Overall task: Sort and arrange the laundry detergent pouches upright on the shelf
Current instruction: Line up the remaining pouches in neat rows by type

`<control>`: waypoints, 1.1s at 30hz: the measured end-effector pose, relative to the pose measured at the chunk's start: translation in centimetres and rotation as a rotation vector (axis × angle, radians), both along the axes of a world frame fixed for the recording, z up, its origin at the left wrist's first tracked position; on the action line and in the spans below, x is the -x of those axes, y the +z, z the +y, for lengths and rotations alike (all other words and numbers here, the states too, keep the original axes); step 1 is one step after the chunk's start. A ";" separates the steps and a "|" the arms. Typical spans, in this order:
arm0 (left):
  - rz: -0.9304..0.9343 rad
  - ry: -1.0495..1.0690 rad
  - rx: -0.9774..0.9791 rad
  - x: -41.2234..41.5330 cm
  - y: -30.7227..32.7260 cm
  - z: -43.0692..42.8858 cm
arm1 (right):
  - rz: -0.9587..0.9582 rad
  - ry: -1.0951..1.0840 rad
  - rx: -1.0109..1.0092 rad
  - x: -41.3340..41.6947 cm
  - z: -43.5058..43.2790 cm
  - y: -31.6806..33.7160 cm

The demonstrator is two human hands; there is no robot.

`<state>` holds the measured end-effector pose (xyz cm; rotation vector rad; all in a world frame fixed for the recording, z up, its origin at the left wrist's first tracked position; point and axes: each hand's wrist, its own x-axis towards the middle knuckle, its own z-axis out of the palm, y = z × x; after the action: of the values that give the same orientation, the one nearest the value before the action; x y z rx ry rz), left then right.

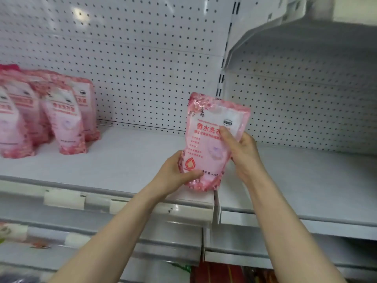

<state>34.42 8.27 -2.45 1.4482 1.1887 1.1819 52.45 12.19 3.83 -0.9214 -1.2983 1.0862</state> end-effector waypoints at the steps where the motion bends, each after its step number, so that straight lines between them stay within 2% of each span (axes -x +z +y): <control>1: 0.026 0.027 -0.002 0.6 -0.1 -0.6 | 0.021 -0.001 -0.024 0.2 -0.1 1.1; 6: 0.040 0.095 0.021 4.4 -0.8 -3.6 | -0.005 0.061 -0.162 4.6 -1.0 3.8; 13: 0.224 0.317 -0.130 16.2 0.6 -6.3 | -0.003 0.141 -0.256 15.1 -2.1 3.9; 19: 0.669 0.667 -0.427 30.8 3.1 -8.3 | 0.002 0.171 -0.287 26.0 -2.2 4.3; 23: 0.912 0.813 -0.555 40.1 6.2 -8.2 | -0.018 0.152 -0.264 33.8 -2.3 3.8; 29: 1.089 0.725 -0.585 48.6 8.9 -4.4 | -0.066 0.078 -0.246 41.1 -1.5 3.0; 33: 1.148 0.613 -0.597 50.1 9.6 -2.2 | -0.270 -0.011 -0.259 41.9 -1.1 2.7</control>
<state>-15.72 6.05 7.11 2.4784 2.2999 1.1270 10.56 11.06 6.54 -0.8972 -1.6114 0.7789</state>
